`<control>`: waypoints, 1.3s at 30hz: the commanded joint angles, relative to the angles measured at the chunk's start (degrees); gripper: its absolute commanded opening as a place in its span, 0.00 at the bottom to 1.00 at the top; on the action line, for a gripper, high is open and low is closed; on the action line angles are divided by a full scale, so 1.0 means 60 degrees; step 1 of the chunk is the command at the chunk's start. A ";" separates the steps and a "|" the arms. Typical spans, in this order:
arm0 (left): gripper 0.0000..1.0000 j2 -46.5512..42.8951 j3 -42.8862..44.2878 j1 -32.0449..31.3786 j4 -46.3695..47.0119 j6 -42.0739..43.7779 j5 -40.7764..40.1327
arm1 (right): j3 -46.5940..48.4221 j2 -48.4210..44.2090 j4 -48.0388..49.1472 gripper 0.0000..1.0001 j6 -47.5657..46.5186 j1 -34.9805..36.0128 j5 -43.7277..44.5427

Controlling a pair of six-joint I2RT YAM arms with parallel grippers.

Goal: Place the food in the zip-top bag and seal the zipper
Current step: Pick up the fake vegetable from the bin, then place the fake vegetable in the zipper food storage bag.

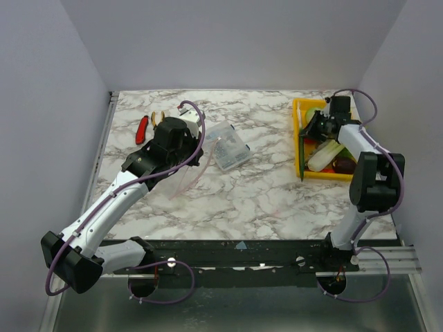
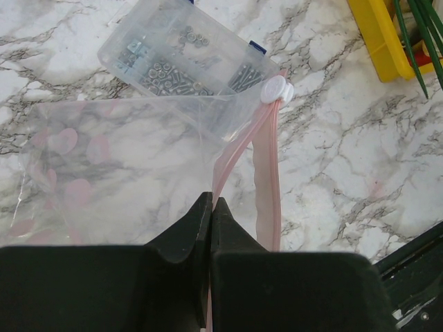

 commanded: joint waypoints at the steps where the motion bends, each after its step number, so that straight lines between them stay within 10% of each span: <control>1: 0.00 -0.0101 0.0094 -0.0010 0.0108 -0.0066 0.0256 | -0.0229 -0.1104 0.0059 0.00 0.0420 0.0092 -0.0631; 18: 0.00 -0.0136 0.0060 -0.0009 0.0145 -0.0166 0.0133 | -0.2639 -0.5127 0.0767 0.00 0.2491 0.0574 -0.2347; 28: 0.00 -0.0276 -0.0184 0.0021 0.0345 -0.0212 -0.0676 | -0.3954 -0.6135 0.2503 0.00 0.5510 0.5448 -0.2486; 39: 0.00 -0.0481 -0.0510 0.0028 0.0527 -0.1406 -0.3096 | -0.4188 -0.7093 0.3056 0.00 0.8410 0.8196 -0.1466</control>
